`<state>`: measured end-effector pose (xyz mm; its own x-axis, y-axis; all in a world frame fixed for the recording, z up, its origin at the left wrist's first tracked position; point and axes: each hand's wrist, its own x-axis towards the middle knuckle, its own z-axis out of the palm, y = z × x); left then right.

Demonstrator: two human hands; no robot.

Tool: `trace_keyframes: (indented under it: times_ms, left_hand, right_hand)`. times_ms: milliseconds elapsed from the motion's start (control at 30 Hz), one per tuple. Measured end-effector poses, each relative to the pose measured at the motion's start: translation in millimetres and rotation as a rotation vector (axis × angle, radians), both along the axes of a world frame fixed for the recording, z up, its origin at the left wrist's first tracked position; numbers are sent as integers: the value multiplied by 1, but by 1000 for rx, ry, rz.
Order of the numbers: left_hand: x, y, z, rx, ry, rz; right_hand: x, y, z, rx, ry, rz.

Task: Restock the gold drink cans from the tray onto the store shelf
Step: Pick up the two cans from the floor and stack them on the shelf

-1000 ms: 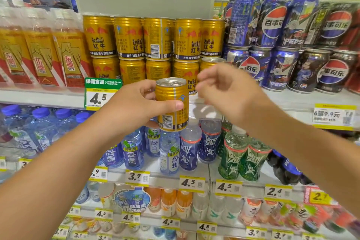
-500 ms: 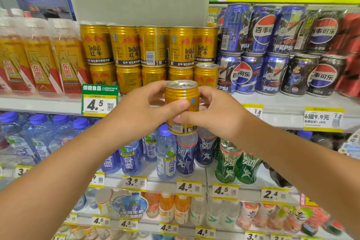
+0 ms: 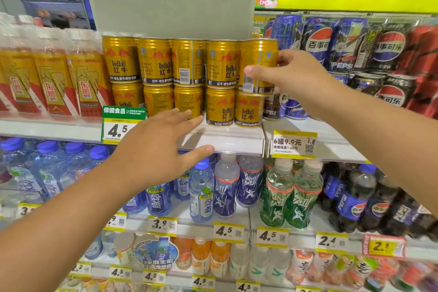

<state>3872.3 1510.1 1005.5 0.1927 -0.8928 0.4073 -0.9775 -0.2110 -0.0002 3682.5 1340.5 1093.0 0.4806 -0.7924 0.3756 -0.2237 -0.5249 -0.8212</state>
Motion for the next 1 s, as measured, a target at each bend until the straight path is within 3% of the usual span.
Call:
trace_keyframes:
  times_ms: [667, 1000]
  left_hand:
    - [4, -3, -10, 45, -45, 18]
    - [3, -9, -12, 53, -27, 26]
  right_hand:
    - [30, -35, -9, -15, -93, -88]
    - [32, -39, -18, -70, -6, -125]
